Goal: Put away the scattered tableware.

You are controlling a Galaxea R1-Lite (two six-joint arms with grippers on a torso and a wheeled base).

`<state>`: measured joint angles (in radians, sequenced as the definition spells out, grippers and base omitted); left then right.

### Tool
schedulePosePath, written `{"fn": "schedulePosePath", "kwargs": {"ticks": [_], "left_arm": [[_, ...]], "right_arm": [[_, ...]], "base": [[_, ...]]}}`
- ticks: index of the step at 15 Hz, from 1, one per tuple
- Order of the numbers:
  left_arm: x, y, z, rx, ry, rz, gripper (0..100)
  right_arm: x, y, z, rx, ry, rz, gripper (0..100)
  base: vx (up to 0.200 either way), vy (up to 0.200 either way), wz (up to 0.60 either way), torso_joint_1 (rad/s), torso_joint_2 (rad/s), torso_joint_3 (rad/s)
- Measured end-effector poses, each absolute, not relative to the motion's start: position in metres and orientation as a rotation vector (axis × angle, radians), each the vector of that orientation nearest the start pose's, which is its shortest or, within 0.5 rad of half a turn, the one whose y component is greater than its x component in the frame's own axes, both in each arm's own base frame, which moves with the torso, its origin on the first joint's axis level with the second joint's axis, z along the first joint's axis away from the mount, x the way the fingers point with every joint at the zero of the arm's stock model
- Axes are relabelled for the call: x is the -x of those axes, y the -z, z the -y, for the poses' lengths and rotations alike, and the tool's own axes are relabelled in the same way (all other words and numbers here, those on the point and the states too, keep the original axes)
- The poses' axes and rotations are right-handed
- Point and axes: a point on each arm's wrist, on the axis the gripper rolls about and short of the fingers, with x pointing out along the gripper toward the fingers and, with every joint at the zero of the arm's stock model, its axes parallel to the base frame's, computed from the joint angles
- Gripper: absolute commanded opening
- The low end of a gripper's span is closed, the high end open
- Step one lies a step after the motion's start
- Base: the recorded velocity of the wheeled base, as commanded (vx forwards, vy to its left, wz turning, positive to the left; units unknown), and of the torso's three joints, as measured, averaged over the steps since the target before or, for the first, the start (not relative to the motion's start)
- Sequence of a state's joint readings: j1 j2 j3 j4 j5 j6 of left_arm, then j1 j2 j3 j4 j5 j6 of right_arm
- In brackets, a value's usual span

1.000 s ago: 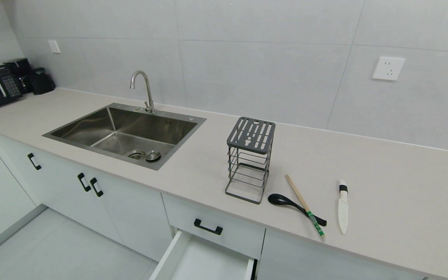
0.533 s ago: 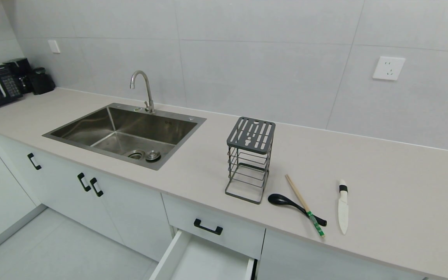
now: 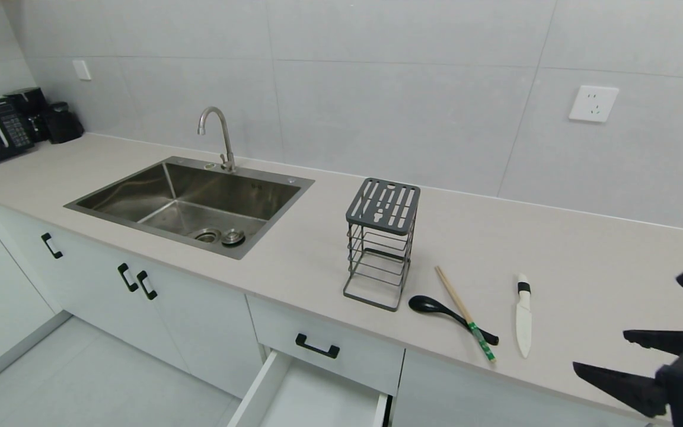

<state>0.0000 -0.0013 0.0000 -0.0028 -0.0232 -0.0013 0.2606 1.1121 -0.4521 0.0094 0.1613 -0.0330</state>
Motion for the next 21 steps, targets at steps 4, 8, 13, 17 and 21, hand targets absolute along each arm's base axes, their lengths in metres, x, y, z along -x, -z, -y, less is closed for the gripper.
{"fn": "schedulePosePath", "kwargs": {"ticks": [4,8,13,17,21], "left_arm": [[0.023,-0.076,0.001,0.001,0.023,0.004,100],[0.023,-0.076,0.001,0.001,0.023,0.004,100],[0.023,-0.076,0.001,0.001,0.023,0.004,100],[0.023,-0.076,0.001,0.001,0.023,0.004,100],[0.023,-0.076,0.001,0.001,0.023,0.004,100]], "right_arm": [[-0.161,-0.152,-0.061,0.145,-0.353,-0.736,100],[-0.183,-0.134,-0.086,0.186,-0.403,-0.815,100],[-0.218,-0.109,-0.113,0.130,-0.401,-0.861,100],[-0.230,-0.088,-0.105,0.116,-0.340,-0.943,100],[-0.244,-0.072,-0.099,0.106,-0.299,-0.980,100]], "base": [[0.000,0.000,0.00,0.000,0.00,0.000],[0.000,0.000,0.00,0.000,0.00,0.000],[0.000,0.000,0.00,0.000,0.00,0.000],[0.000,0.000,0.00,0.000,0.00,0.000],[0.000,0.000,0.00,0.000,0.00,0.000]]}}
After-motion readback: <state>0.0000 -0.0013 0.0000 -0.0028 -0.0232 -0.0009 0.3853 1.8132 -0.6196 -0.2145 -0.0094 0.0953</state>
